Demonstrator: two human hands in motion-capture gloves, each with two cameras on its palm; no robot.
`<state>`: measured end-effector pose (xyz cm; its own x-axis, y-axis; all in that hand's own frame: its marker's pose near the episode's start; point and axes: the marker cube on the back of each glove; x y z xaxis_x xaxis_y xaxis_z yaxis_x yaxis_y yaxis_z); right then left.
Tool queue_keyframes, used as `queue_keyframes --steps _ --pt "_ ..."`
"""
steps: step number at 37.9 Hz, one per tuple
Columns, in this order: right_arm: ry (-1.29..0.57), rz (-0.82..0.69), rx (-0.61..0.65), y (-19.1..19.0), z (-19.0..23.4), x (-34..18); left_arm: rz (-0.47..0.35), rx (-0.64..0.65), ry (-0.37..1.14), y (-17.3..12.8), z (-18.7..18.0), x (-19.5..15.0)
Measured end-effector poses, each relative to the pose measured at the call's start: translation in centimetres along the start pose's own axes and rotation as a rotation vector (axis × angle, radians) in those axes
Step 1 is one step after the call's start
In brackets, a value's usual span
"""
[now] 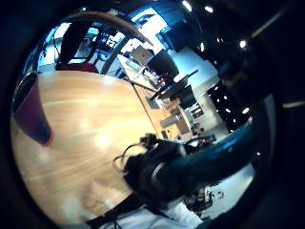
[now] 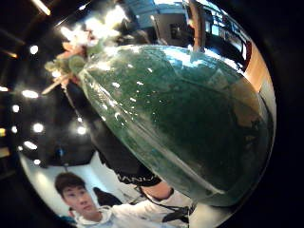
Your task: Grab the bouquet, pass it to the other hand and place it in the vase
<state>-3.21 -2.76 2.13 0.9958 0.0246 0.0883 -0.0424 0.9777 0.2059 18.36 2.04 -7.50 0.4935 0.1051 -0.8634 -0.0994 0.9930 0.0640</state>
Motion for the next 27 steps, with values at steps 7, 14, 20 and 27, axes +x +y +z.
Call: queue_keyframes --steps 7,14,20,27 --pt "-0.125 0.033 -0.033 2.6 3.8 -0.5 0.073 0.136 0.138 0.4 1.3 1.3" --pt "-0.086 0.012 -0.084 4.2 5.5 -0.2 0.09 0.264 0.044 1.8 -0.3 2.0" --pt "-0.11 -0.04 -0.235 4.7 6.3 -0.4 0.159 0.297 -0.019 2.0 -1.5 2.4" --pt "-0.049 -0.101 -0.299 4.2 4.0 -0.1 0.206 0.397 -0.106 -0.7 -6.6 4.9"
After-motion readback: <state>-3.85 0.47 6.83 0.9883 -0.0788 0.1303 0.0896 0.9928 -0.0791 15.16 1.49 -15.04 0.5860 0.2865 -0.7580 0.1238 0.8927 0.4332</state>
